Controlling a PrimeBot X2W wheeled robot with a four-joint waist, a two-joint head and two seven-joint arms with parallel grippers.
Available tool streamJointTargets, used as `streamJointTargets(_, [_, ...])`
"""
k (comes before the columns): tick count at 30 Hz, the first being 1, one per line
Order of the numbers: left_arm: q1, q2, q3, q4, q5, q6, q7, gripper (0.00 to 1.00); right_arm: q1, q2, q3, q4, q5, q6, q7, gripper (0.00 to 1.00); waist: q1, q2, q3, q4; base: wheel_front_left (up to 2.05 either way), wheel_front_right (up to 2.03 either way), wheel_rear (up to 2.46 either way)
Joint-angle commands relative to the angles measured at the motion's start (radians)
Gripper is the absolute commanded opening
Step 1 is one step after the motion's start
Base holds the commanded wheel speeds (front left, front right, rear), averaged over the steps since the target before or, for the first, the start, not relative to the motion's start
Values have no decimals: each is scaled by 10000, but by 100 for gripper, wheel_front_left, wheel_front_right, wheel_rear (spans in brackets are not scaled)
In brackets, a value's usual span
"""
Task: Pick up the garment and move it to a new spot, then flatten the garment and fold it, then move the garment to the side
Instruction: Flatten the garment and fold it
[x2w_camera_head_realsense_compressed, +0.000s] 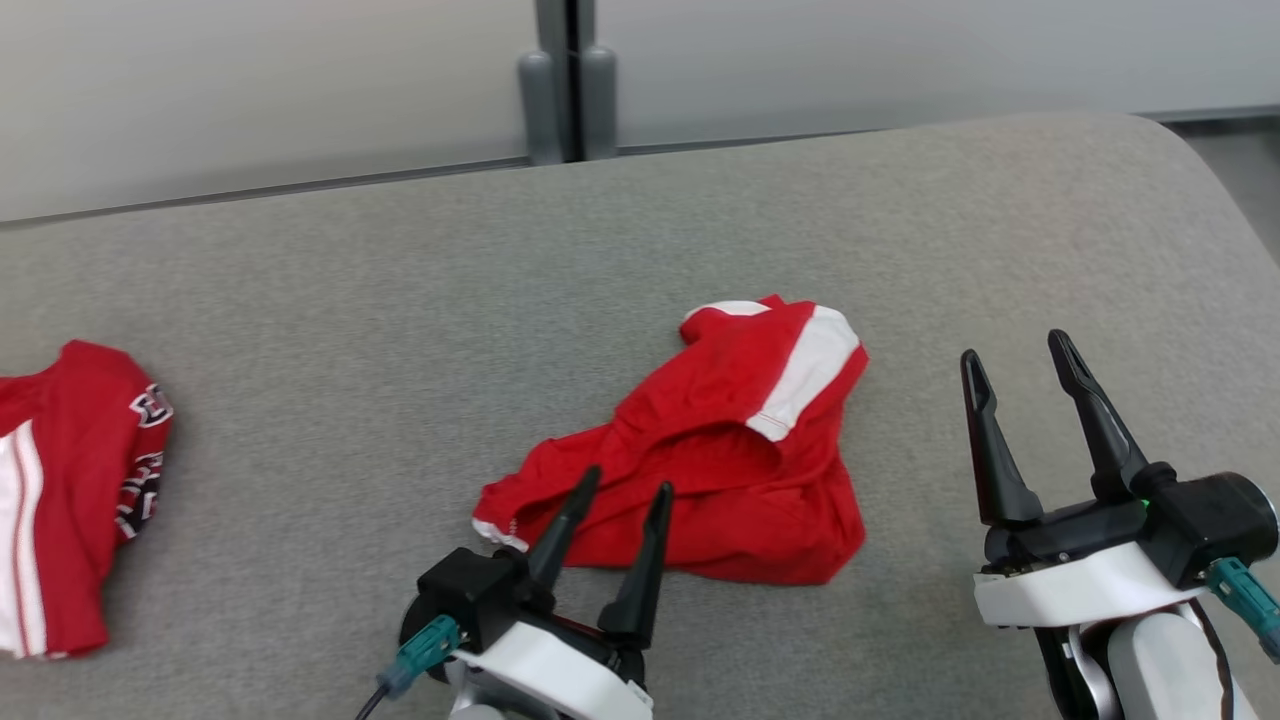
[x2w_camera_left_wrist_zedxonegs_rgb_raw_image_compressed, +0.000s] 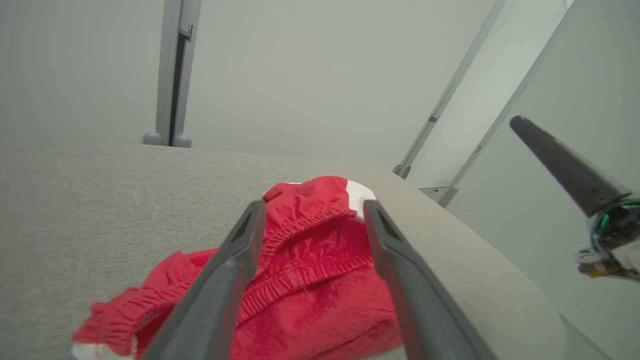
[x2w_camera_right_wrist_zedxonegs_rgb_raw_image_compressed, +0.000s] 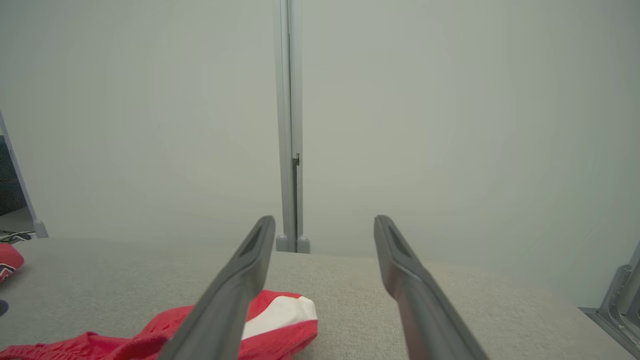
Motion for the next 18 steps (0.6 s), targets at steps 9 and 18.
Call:
streamJointTargets(9, [-1271, 52, -1241, 806, -4595, -279, 1141, 100, 69, 524, -453, -66, 90, -4, -9, 100, 0, -1, 658, -1080, 0, 0, 0])
streamJointTargets(18, [-2367, 52, -1623, 1229, -7058, 51, 1323, 100, -176, 725, -571, -89, 747, -4, -9, 100, 0, -1, 1137, -1407, 0, 0, 0])
